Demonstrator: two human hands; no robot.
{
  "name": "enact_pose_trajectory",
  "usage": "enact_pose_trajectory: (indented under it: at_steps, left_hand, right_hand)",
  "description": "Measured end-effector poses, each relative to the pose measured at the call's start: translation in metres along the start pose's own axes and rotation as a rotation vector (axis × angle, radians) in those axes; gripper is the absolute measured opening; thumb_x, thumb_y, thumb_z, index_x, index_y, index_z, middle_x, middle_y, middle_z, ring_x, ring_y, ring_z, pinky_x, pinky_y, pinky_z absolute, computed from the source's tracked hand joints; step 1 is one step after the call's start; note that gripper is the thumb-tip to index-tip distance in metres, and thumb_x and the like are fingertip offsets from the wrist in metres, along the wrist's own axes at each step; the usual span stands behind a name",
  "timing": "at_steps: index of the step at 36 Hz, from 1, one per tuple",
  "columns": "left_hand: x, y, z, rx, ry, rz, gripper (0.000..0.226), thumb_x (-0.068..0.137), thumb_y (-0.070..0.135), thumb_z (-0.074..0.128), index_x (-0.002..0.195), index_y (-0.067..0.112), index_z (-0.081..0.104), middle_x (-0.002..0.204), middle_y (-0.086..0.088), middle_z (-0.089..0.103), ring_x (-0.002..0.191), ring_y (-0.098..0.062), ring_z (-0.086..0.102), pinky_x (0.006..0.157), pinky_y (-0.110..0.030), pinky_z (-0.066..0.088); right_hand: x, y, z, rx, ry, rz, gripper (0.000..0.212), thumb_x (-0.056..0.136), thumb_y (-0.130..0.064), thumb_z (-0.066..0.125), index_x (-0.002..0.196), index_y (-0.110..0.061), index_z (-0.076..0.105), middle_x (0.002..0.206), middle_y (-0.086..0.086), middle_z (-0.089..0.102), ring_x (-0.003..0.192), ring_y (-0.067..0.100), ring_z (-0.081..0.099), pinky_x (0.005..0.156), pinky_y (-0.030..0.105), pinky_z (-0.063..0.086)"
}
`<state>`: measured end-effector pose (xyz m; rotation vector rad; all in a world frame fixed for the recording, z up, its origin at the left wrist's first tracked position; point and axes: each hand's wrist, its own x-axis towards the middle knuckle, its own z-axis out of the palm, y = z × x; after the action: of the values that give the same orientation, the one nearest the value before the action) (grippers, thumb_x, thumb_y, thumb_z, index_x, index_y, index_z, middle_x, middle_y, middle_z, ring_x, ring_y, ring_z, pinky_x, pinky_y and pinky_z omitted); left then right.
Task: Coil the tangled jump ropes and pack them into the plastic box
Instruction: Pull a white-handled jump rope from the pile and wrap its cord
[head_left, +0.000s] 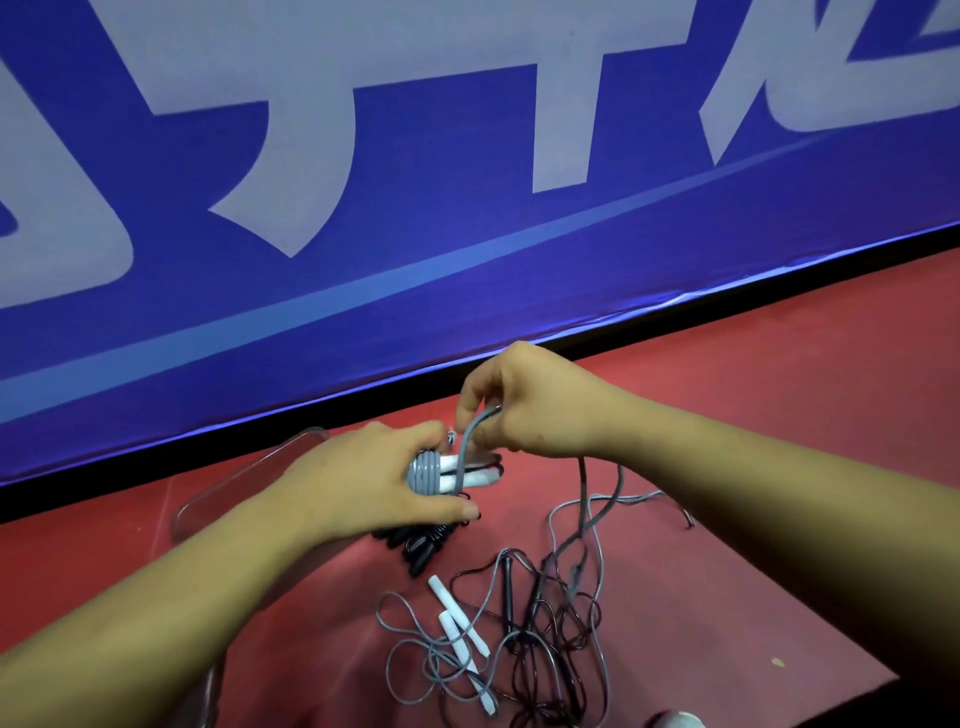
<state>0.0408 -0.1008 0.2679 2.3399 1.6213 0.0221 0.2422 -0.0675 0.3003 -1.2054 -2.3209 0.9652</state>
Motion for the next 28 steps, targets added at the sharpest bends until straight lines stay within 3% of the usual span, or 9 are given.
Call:
enact_pose_trajectory:
  at_steps: [6,8,11,13,16,20,23,25,28]
  left_hand:
    - [-0.002,0.008,-0.001,0.094,-0.008,0.117,0.060,0.067,0.080,0.045,0.098,0.030,0.053,0.067,0.005,0.059,0.065,-0.010,0.057,0.060,-0.034,0.048]
    - [-0.003,0.009,-0.006,-0.144,-0.097,0.160,0.051,0.075,0.070,0.058,0.094,0.023,0.054,0.067,0.003,0.061,0.059,-0.011,0.056,0.057,-0.032,0.045]
    - [-0.004,0.000,-0.014,-0.786,-0.278,0.137,0.041,0.081,0.041,0.076,0.096,0.009,0.055,0.072,-0.006,0.061,0.057,-0.030,0.054,0.054,-0.038,0.045]
    - [-0.006,-0.006,-0.019,-0.946,-0.325,0.135,0.059,0.075,0.044,0.080,0.104,0.001,0.052,0.074,-0.013,0.062,0.059,-0.036,0.051,0.054,-0.041,0.043]
    - [-0.008,-0.004,-0.021,-1.126,-0.312,0.136,0.082,0.069,0.048,0.084,0.117,-0.007,0.046,0.072,-0.018,0.059,0.048,-0.024,0.048,0.043,-0.026,0.042]
    - [-0.006,0.006,-0.022,-1.145,-0.128,0.111,0.062,0.068,0.047,0.083,0.118,0.026,0.054,0.077,-0.018,0.061,0.067,-0.035,0.045,0.056,-0.034,0.041]
    - [-0.006,0.009,-0.022,-1.180,-0.061,0.092,0.064,0.079,0.033,0.075,0.134,0.049,0.050,0.102,-0.037,0.056,0.080,-0.035,0.050,0.075,-0.049,0.041]
    - [-0.007,0.013,-0.023,-1.141,-0.014,0.092,0.054,0.081,0.029,0.076,0.130,0.045,0.058,0.106,-0.035,0.057,0.079,-0.030,0.055,0.074,-0.044,0.046]
    - [-0.003,0.014,-0.024,-1.147,0.052,0.027,0.025,0.086,0.022,0.069,0.111,0.023,0.067,0.077,-0.019,0.063,0.049,-0.023,0.051,0.047,-0.027,0.044]
  right_hand:
    - [-0.005,0.008,-0.004,0.236,-0.092,0.068,0.009,0.075,-0.004,0.079,0.082,-0.003,0.073,0.053,0.004,0.059,0.045,0.010,0.046,0.045,0.019,0.034]
    - [-0.006,0.015,-0.004,0.313,-0.125,0.085,0.011,0.076,-0.008,0.080,0.083,-0.003,0.073,0.054,0.005,0.058,0.048,0.013,0.040,0.047,0.024,0.028]
    - [-0.007,0.020,-0.007,0.502,-0.128,0.093,0.004,0.081,-0.003,0.073,0.084,-0.002,0.071,0.056,0.006,0.053,0.050,0.016,0.034,0.051,0.031,0.021]
    - [-0.006,0.019,-0.008,0.621,-0.139,0.093,0.006,0.085,0.001,0.066,0.084,-0.004,0.068,0.054,0.005,0.050,0.050,0.016,0.028,0.055,0.036,0.015]
    - [-0.004,0.019,-0.004,0.719,-0.186,0.081,0.011,0.089,-0.003,0.063,0.081,-0.010,0.064,0.055,0.003,0.048,0.049,0.013,0.024,0.057,0.037,0.011]
    - [-0.003,0.028,0.005,0.744,-0.181,0.116,0.022,0.093,-0.015,0.061,0.074,-0.022,0.070,0.061,0.004,0.047,0.047,0.013,0.030,0.055,0.031,0.019]
    - [-0.003,0.028,0.015,0.708,-0.185,0.159,0.025,0.101,-0.018,0.050,0.081,-0.019,0.064,0.062,0.006,0.049,0.048,0.015,0.038,0.054,0.029,0.031]
    - [-0.004,0.027,0.020,0.667,-0.217,0.188,0.024,0.103,-0.023,0.048,0.085,-0.019,0.063,0.064,0.005,0.051,0.053,0.018,0.045,0.055,0.029,0.040]
    - [-0.005,0.026,0.021,0.617,-0.270,0.225,0.031,0.104,-0.027,0.045,0.083,-0.027,0.068,0.065,0.006,0.052,0.057,0.020,0.050,0.058,0.029,0.046]
